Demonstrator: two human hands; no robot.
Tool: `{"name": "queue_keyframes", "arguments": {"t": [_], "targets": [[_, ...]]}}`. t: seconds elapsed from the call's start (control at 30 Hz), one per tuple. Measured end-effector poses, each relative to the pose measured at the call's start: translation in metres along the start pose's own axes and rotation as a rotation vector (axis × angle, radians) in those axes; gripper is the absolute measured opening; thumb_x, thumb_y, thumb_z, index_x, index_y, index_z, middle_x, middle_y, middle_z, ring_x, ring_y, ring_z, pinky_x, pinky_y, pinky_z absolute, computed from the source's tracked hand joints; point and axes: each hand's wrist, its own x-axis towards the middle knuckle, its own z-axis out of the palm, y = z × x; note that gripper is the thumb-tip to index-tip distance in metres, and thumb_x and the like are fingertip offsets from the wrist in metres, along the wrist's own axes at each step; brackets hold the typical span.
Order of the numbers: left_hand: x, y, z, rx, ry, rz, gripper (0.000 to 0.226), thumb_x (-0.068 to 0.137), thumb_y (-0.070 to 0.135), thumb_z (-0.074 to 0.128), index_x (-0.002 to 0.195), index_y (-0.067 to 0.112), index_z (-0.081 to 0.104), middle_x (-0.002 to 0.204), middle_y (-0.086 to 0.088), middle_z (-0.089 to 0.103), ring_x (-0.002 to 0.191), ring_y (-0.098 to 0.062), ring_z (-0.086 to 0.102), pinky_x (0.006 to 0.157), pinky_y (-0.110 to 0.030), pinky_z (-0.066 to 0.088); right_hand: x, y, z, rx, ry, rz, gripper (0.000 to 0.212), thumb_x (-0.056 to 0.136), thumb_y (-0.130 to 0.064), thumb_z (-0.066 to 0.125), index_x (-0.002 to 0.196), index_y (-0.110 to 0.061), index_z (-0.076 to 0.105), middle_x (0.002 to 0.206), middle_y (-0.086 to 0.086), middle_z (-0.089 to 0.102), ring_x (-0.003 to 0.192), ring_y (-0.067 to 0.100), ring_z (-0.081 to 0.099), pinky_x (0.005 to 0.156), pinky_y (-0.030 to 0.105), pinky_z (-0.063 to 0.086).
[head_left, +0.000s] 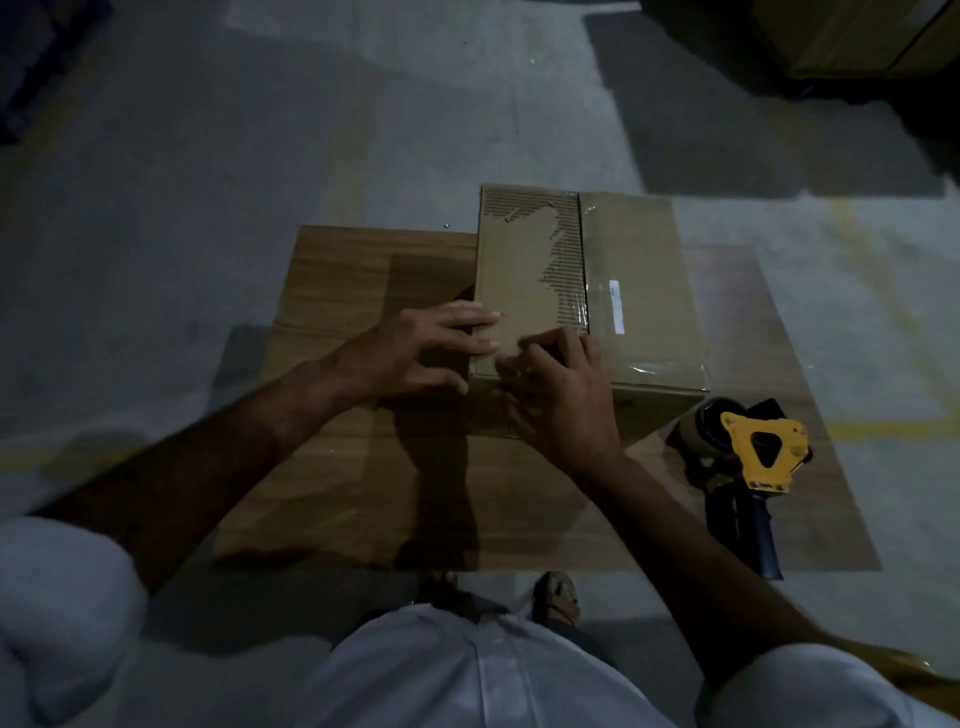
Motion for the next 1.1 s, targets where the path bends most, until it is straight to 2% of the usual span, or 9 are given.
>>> {"name": "queue_keyframes", "arguments": {"t": [0.13,0.33,0.43,0.53,0.7,0.8,0.93,1.0,1.1], "targets": [[0.0,-0.006,0.006,0.009,0.046,0.039,0.055,0.088,0.024,0.08,0.139,0.026,0.06,0.162,0.003,0.041,0.153,-0.012,0.027,0.121,-0.018,0.021,0.01,-0.013,0.006,0.031,0.085,0.111,0.044,0.084,-0.064,0.07,0.094,-0.021,0.066,0.107,0.005,0.054,0.1,0.022,0.045,0.079,0.042,0.047],[-0.002,0.007,0.025,0.021,0.127,0.053,0.058,0.08,0.021,0.089,0.131,0.006,0.067,0.154,-0.014,0.048,0.15,-0.029,0.036,0.122,-0.05,0.036,-0.004,-0.012,0.01,-0.108,0.048,0.045,0.044,0.079,-0.042,0.08,0.11,-0.012,0.069,0.118,0.014,0.059,0.105,0.031,0.048,0.083,0.043,0.048],[-0.005,0.007,0.024,-0.044,0.133,0.021,0.058,0.081,0.03,0.087,0.131,0.008,0.068,0.155,-0.01,0.048,0.151,-0.025,0.034,0.124,-0.039,0.031,0.0,-0.016,0.005,-0.047,0.047,0.069,0.044,0.075,-0.041,0.081,0.108,-0.014,0.069,0.116,0.012,0.058,0.103,0.027,0.045,0.082,0.041,0.047],[-0.004,0.001,0.017,-0.027,0.154,0.058,0.041,0.089,0.025,0.079,0.126,0.01,0.071,0.151,-0.01,0.052,0.148,-0.023,0.04,0.122,-0.027,0.028,0.003,-0.012,-0.001,0.059,0.022,0.055,0.038,0.083,-0.045,0.077,0.108,-0.017,0.07,0.115,0.009,0.057,0.104,0.022,0.044,0.082,0.038,0.047],[0.0,0.002,0.029,0.005,0.207,0.049,0.039,0.089,0.029,0.078,0.122,0.009,0.074,0.145,-0.012,0.057,0.142,-0.028,0.046,0.114,-0.051,0.044,-0.001,-0.008,0.002,-0.01,0.044,0.039,0.038,0.078,-0.026,0.088,0.11,-0.014,0.072,0.114,0.013,0.059,0.103,0.032,0.052,0.08,0.042,0.05],[-0.003,0.002,0.033,0.059,0.226,0.046,0.042,0.089,0.033,0.076,0.123,0.009,0.073,0.144,-0.014,0.057,0.14,-0.032,0.047,0.109,-0.055,0.049,-0.004,-0.011,0.002,-0.039,0.019,0.029,0.044,0.072,-0.019,0.088,0.112,-0.014,0.07,0.119,0.015,0.059,0.107,0.035,0.053,0.081,0.042,0.051],[0.0,0.008,0.025,0.243,0.164,0.097,0.053,0.082,0.035,0.081,0.125,0.004,0.071,0.141,-0.022,0.056,0.134,-0.042,0.049,0.102,-0.055,0.051,-0.012,0.0,-0.013,-0.083,-0.061,-0.032,0.05,0.081,-0.012,0.075,0.128,-0.028,0.067,0.134,0.009,0.052,0.119,0.03,0.048,0.089,0.037,0.049],[0.003,0.012,0.022,0.31,0.147,0.065,0.057,0.081,0.042,0.083,0.125,0.008,0.07,0.141,-0.017,0.057,0.132,-0.038,0.05,0.1,-0.055,0.051,-0.017,0.011,-0.024,-0.063,-0.052,-0.032,0.05,0.082,-0.019,0.079,0.129,-0.032,0.068,0.134,0.006,0.053,0.12,0.026,0.047,0.092,0.038,0.049],[0.014,0.022,0.027,0.295,0.199,0.021,0.053,0.079,0.054,0.081,0.113,0.015,0.07,0.129,-0.007,0.06,0.119,-0.025,0.054,0.095,-0.049,0.05,-0.019,0.031,-0.041,-0.064,0.04,0.07,0.045,0.08,-0.048,0.081,0.121,-0.03,0.072,0.131,0.007,0.054,0.119,0.025,0.047,0.091,0.039,0.047]]}}
